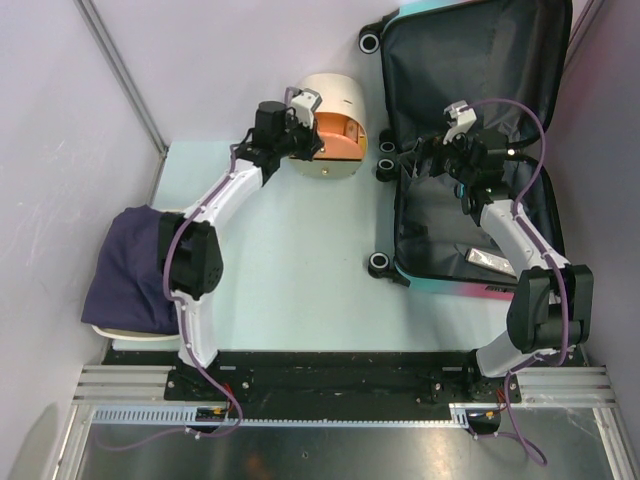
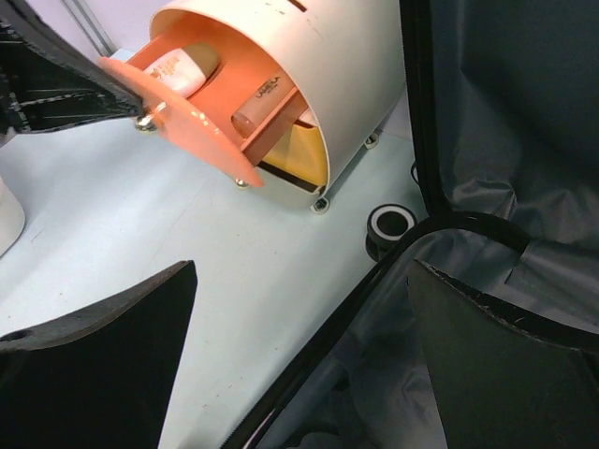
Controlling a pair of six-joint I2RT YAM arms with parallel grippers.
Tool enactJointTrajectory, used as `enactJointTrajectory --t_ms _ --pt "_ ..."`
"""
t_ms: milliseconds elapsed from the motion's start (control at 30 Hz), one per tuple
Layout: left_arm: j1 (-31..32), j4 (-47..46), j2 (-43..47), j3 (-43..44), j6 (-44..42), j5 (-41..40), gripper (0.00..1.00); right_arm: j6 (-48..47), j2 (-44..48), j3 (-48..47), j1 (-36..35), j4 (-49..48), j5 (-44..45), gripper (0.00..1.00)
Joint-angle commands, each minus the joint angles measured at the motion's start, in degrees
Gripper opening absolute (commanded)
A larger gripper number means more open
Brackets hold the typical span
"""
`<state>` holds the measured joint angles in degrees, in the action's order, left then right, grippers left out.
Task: Open, take out, and arrange the luggage
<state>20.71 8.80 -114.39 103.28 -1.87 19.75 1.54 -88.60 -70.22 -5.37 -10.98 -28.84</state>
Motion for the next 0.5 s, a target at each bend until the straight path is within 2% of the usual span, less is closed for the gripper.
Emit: enactJointTrajectory --t_ms 0,200,467 --pt "-0.06 -0.8 -6.35 9.53 -0.41 -3.57 0.0 1.09 -0.79 -2.56 0.27 -1.5 0.01 1.0" --pt "0.12 -0.8 -15.41 24.13 -2.26 -4.45 0.0 1.27 -1.14 -2.91 0.36 -1.32 0.28 1.0" --pt "0.12 -1.06 -20.34 26.53 -4.19 -6.12 0.05 0.48 -0.61 -2.91 0.36 -0.97 0.98 1.0"
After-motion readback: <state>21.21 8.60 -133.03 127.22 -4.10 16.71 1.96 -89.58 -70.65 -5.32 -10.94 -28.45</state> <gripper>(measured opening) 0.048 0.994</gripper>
